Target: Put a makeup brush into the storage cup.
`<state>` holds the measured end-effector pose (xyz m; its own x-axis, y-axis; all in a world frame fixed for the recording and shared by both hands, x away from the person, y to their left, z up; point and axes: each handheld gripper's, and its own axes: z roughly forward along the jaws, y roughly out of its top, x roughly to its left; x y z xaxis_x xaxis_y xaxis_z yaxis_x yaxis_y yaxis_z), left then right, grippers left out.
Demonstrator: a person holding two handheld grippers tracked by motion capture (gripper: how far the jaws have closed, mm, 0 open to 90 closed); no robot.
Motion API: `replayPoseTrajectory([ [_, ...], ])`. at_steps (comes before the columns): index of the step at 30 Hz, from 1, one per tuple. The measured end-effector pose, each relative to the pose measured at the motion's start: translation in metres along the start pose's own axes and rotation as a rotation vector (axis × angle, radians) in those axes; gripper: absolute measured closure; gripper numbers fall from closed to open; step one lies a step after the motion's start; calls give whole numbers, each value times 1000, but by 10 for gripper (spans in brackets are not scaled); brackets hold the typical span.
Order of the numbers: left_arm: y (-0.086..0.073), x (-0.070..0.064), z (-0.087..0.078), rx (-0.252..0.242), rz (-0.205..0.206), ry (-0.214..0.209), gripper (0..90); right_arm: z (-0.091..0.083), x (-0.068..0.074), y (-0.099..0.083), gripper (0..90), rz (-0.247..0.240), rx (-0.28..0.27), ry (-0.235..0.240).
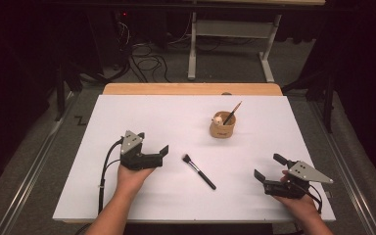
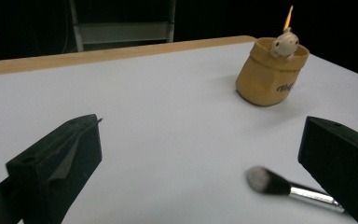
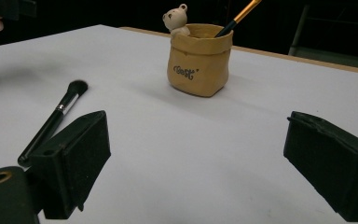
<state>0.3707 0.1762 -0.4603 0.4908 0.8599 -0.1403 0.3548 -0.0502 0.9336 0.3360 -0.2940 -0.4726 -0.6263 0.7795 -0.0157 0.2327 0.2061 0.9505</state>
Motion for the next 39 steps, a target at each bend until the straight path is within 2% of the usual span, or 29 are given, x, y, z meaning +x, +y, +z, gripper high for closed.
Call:
replayPoseTrajectory([
  [8, -17, 18, -34, 3, -11, 31, 2, -1, 1, 1, 75, 0, 0, -2],
  [12, -25, 23, -50, -8, -24, 40, 2, -1, 1, 1, 75, -7, -1, -3],
  [16, -34, 24, -62, -4, -10, 48, 3, -3, 2, 2, 75, 2, -6, -9],
  [19, -36, 23, -66, -7, -2, 44, 2, -5, 0, 2, 74, 0, -10, -18],
  [23, -37, 18, -67, 0, 48, 32, 2, -9, -2, 4, 66, 6, -20, -39],
  [28, -37, 13, -63, 1, 75, 18, 2, -11, -4, 5, 56, 19, -18, -59],
  [34, -34, 13, -61, -5, 74, 18, 2, -10, -2, 6, 51, 22, 2, -64],
  [39, -32, 15, -61, -14, 72, 15, 2, -3, 2, 12, 76, 28, 56, -54],
])
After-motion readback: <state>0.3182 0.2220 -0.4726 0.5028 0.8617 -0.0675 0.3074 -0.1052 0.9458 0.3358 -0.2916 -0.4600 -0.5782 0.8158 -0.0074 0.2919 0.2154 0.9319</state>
